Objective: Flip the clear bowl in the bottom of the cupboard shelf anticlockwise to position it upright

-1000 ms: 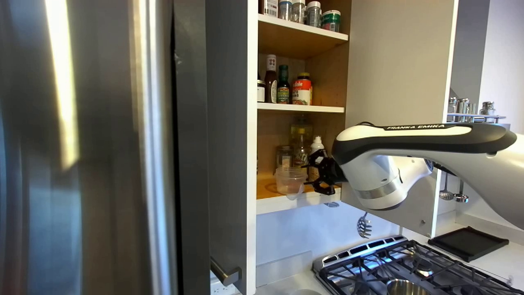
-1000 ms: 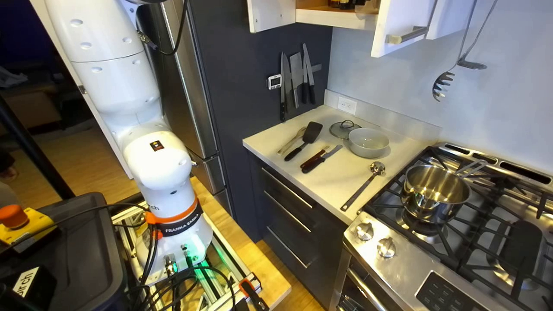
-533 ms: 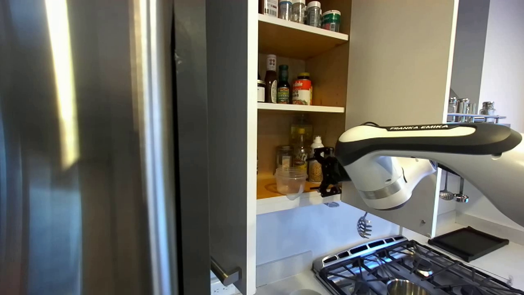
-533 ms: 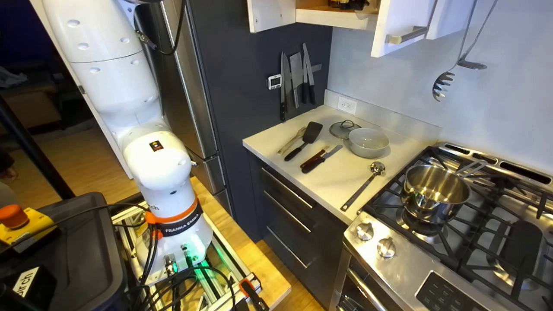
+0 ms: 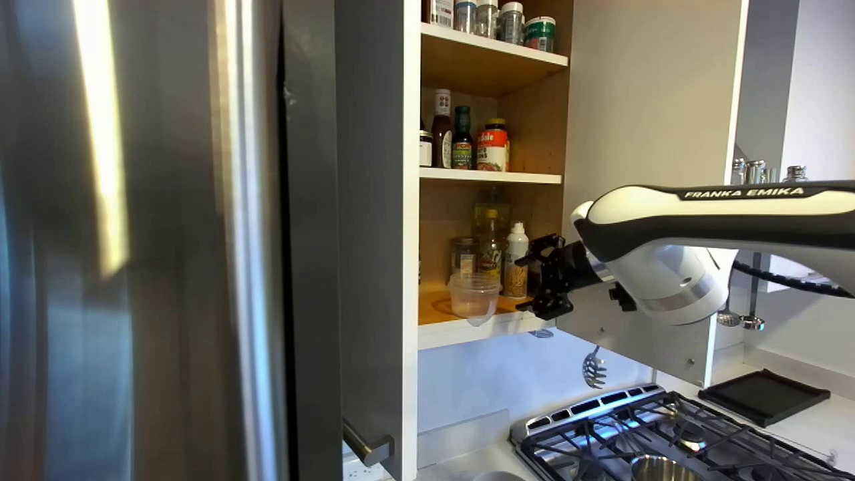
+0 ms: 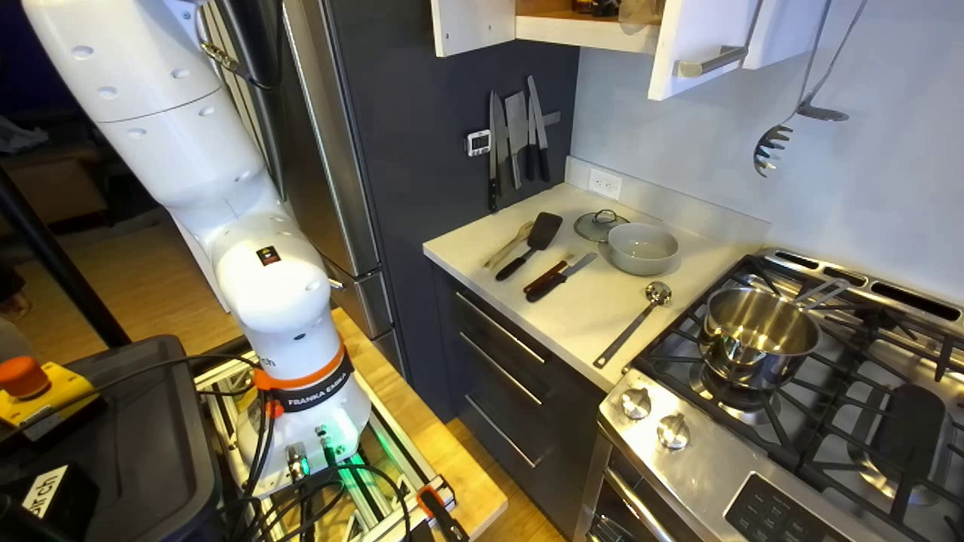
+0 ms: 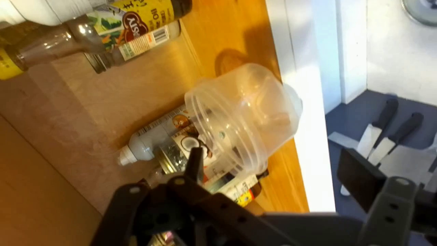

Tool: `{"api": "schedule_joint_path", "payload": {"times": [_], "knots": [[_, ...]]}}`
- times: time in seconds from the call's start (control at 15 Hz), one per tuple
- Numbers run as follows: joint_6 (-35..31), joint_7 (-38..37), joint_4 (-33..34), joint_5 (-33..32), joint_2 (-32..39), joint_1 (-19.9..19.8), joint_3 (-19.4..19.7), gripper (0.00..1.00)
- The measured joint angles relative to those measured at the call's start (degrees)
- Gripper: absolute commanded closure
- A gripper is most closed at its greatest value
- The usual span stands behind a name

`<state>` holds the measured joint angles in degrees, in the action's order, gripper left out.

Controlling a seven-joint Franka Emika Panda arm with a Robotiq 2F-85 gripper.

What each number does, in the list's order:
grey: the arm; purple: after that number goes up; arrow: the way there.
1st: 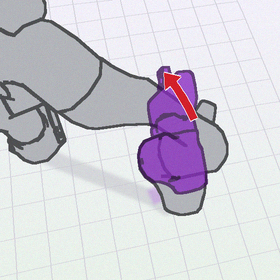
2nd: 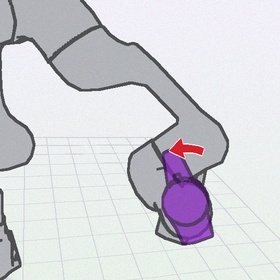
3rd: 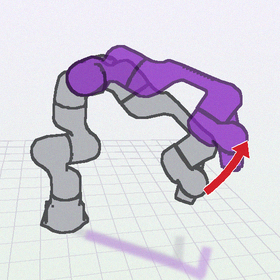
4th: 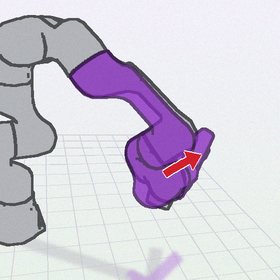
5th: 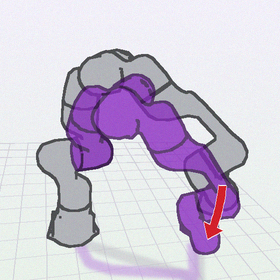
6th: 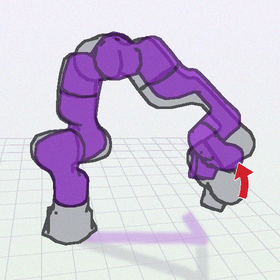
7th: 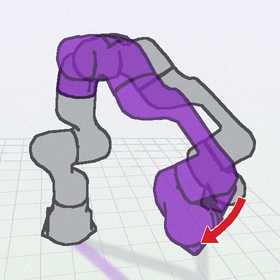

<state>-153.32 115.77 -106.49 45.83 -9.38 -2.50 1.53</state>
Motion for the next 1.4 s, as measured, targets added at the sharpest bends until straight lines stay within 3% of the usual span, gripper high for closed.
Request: {"api": "schedule_joint_path", "payload": {"times": [0.4, 1.0, 1.13, 1.4], "knots": [[8.73, -20.73, 0.24, -3.23, -5.13, -0.4, -0.17, 0.0], [17.65, -59.73, 1.31, -17.62, -6.81, -9.16, -8.51, 0.0], [20.21, -67.21, 2.71, -19.82, -6.91, -8.29, -8.76, 0.0], [21.89, -78.9, 4.65, -25.29, -6.86, -2.67, -5.76, 0.0]]}}
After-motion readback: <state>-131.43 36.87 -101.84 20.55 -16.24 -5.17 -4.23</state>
